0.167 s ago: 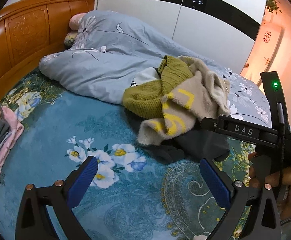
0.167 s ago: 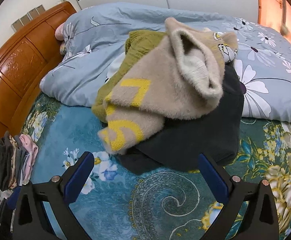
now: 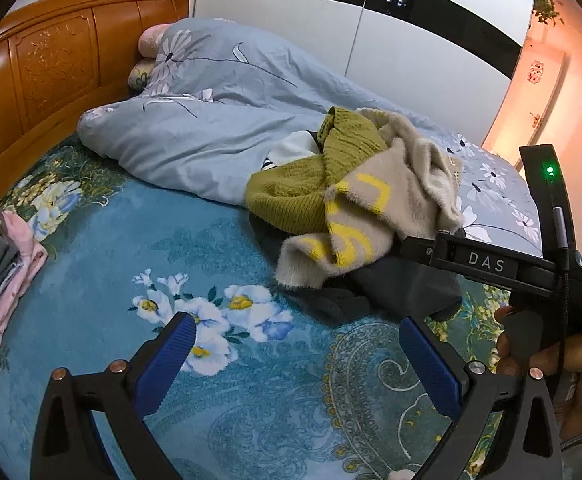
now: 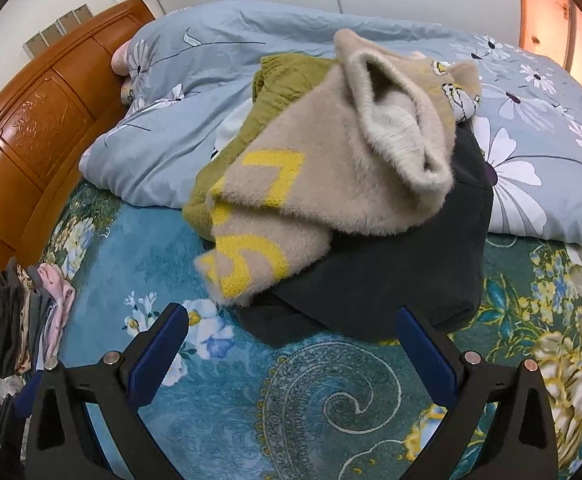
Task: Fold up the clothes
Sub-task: 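Reach the right gripper toward the beige sweater on the clothes pile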
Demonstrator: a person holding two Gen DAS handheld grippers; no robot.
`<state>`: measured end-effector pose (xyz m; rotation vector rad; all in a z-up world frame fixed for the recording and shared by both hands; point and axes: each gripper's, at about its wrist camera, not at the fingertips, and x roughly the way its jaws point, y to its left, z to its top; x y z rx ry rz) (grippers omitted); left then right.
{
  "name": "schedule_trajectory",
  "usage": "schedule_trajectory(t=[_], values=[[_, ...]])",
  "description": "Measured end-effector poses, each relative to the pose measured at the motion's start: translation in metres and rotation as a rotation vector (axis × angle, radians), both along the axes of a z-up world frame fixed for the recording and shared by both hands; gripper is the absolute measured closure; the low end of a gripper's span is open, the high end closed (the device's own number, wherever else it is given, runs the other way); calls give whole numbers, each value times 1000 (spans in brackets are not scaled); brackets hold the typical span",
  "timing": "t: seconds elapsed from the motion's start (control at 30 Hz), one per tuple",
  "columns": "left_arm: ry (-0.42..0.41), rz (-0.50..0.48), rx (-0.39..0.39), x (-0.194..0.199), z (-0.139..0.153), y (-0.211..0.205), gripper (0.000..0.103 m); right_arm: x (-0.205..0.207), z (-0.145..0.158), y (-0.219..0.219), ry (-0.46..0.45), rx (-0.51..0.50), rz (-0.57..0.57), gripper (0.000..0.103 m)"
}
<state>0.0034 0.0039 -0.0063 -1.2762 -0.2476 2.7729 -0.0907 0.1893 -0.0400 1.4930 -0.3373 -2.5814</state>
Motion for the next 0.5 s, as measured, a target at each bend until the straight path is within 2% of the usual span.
schedule_trajectory(t=[0.17,0.3,0.5], values=[[-22,-2,8,-10,-3,-3,0,-5,-12,-1,-11,-3,-5,0],[-34,-7,5,-10,-11,-4,0,-11,-34,-21,4,3,-9,0],[-46,-17,-5,-9,-23,-6,0,-17,-44,-13,4,16,-16,0]])
